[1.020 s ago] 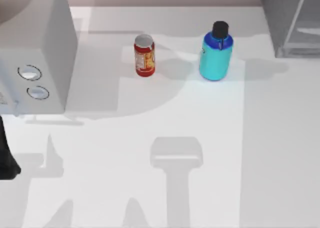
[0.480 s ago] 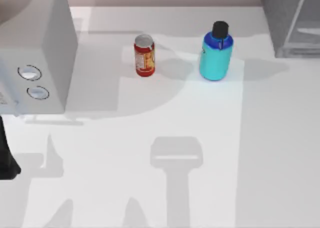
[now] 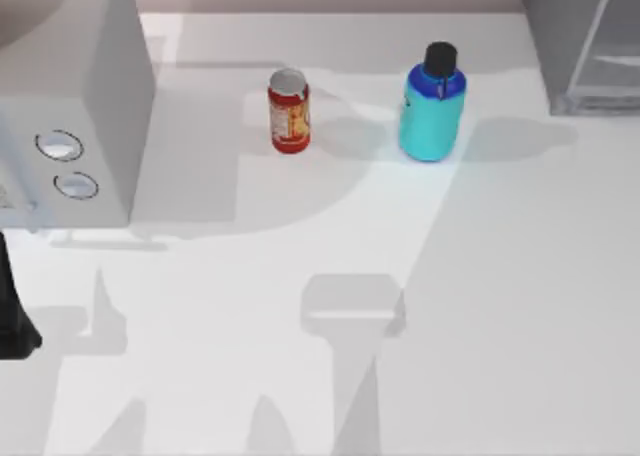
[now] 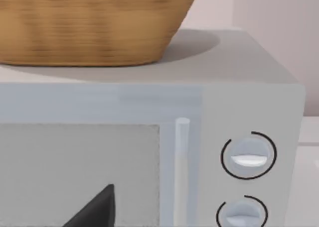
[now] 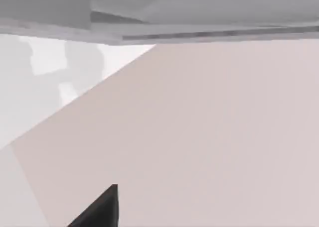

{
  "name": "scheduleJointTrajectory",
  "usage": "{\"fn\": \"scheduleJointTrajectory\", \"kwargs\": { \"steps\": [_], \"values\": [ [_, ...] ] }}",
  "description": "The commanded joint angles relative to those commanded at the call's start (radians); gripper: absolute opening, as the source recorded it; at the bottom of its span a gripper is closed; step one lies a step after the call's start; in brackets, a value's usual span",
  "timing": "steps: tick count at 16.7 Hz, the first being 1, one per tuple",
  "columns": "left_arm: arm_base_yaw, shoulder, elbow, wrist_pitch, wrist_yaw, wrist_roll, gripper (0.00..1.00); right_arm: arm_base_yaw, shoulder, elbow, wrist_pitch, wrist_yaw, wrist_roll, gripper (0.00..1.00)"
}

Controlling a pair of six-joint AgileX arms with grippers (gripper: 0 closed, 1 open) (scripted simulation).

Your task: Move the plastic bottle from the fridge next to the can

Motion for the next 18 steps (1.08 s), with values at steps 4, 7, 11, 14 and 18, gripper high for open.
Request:
{"fn": "scheduleJointTrajectory", "kwargs": {
  "steps": [4, 7, 11, 14, 18],
  "values": [
    [0.0, 0.0, 0.0, 0.0, 0.0, 0.0, 1.0, 0.111, -0.018, -0.036, 0.028, 0.079, -0.659, 1.0],
    [0.0, 0.0, 0.0, 0.0, 0.0, 0.0, 1.0, 0.201, -0.029, -0.071, 0.047, 0.142, -1.208, 1.0],
    [0.0, 0.0, 0.0, 0.0, 0.0, 0.0, 1.0, 0.325, -0.042, -0.122, 0.072, 0.227, -1.968, 1.0],
    [0.0, 0.0, 0.0, 0.0, 0.0, 0.0, 1.0, 0.413, -0.052, -0.159, 0.093, 0.289, -2.527, 1.0],
    [0.0, 0.0, 0.0, 0.0, 0.0, 0.0, 1.0, 0.518, -0.069, -0.203, 0.127, 0.365, -3.212, 1.0]
  ]
}}
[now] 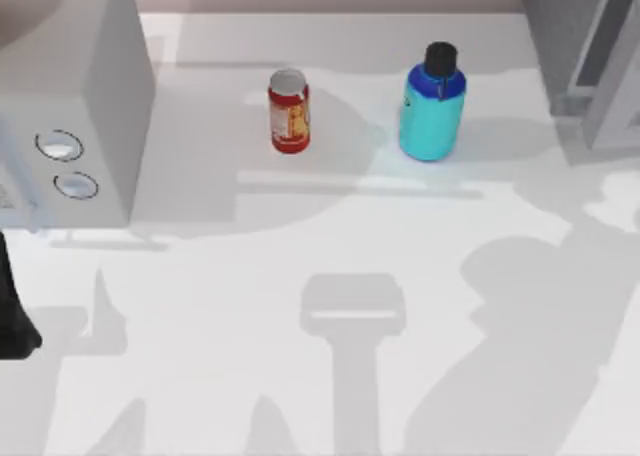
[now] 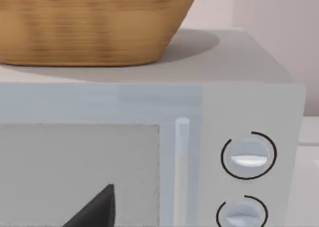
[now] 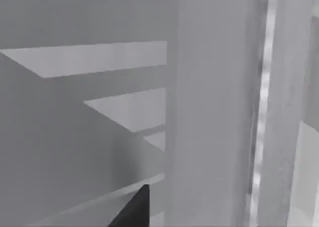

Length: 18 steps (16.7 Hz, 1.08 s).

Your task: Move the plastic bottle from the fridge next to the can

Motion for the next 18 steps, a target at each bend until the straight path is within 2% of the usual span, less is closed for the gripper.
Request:
{"fn": "scheduleJointTrajectory", "kwargs": {
  "steps": [3, 5, 9, 13, 18],
  "values": [
    [0.0, 0.0, 0.0, 0.0, 0.0, 0.0, 1.0, 0.068, -0.017, -0.028, 0.03, 0.053, -0.439, 1.0],
    [0.0, 0.0, 0.0, 0.0, 0.0, 0.0, 1.0, 0.107, -0.03, -0.044, 0.051, 0.085, -0.679, 1.0],
    [0.0, 0.0, 0.0, 0.0, 0.0, 0.0, 1.0, 0.168, -0.057, -0.068, 0.09, 0.138, -1.038, 1.0],
    [0.0, 0.0, 0.0, 0.0, 0.0, 0.0, 1.0, 0.202, -0.077, -0.081, 0.118, 0.17, -1.234, 1.0],
    [0.0, 0.0, 0.0, 0.0, 0.0, 0.0, 1.0, 0.207, -0.081, -0.083, 0.123, 0.175, -1.265, 1.0]
  ]
}}
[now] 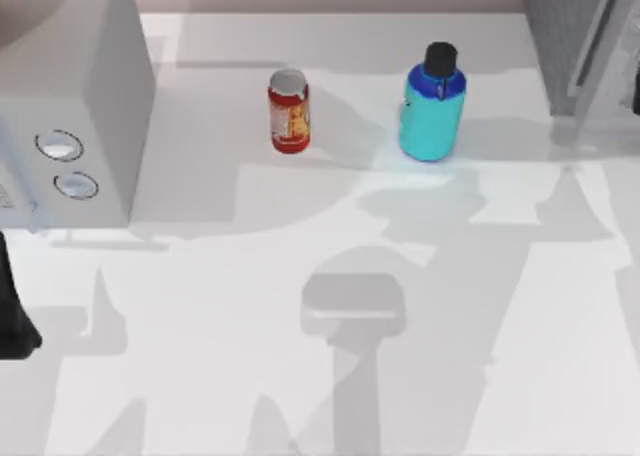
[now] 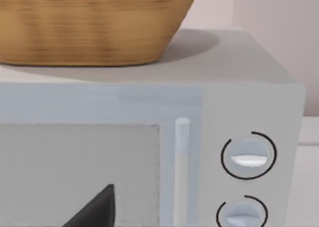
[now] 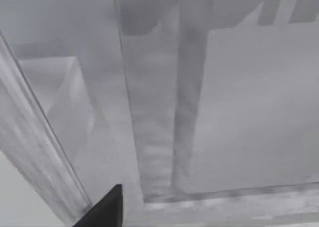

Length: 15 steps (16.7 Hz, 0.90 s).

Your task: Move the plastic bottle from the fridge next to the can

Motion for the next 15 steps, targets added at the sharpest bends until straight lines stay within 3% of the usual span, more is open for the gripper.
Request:
{"fn": "scheduleJointTrajectory", "kwargs": {
  "steps": [6, 15],
  "values": [
    [0.0, 0.0, 0.0, 0.0, 0.0, 0.0, 1.0, -0.007, 0.041, 0.04, -0.009, 0.001, 0.002, 1.0],
    [0.0, 0.0, 0.0, 0.0, 0.0, 0.0, 1.0, -0.005, 0.337, 0.417, -0.085, 0.006, 0.004, 1.0]
  ]
}}
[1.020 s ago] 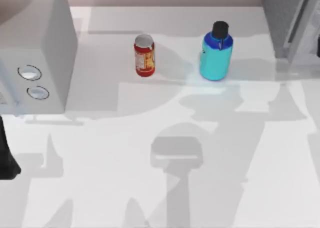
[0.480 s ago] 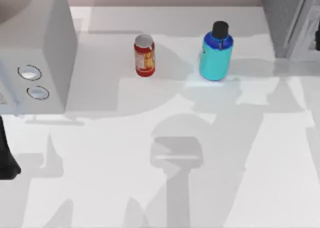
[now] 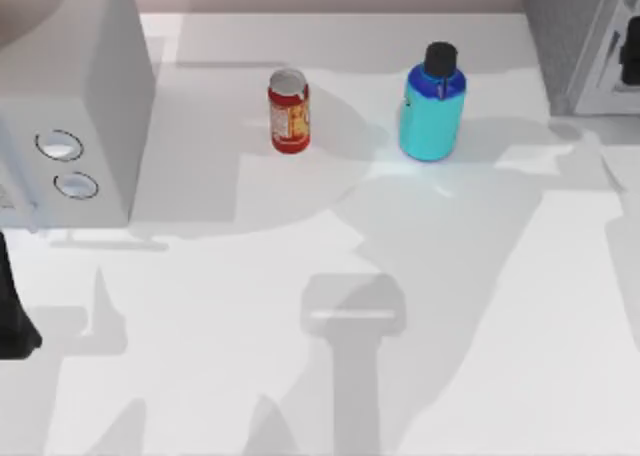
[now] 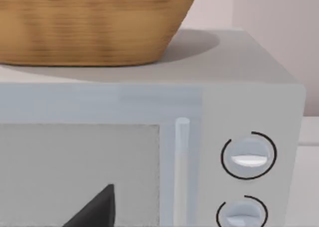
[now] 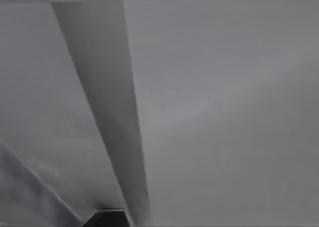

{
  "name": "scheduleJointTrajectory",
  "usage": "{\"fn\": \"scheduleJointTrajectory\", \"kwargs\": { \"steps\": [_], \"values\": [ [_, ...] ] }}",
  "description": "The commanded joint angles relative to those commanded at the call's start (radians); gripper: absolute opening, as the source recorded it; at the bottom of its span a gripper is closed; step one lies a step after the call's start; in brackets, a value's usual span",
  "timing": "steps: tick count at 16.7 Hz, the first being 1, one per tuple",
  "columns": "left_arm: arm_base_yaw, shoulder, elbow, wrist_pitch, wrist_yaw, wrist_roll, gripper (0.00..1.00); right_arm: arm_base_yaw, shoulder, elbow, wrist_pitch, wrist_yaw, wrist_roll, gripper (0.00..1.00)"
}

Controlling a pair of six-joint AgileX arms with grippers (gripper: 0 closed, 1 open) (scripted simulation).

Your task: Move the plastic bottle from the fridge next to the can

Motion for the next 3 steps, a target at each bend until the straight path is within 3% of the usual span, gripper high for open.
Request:
{"fn": "scheduleJointTrajectory", "kwargs": {
  "steps": [3],
  "values": [
    [0.0, 0.0, 0.0, 0.0, 0.0, 0.0, 1.0, 0.0, 0.025, 0.032, -0.007, 0.001, 0.0, 1.0]
  ]
}}
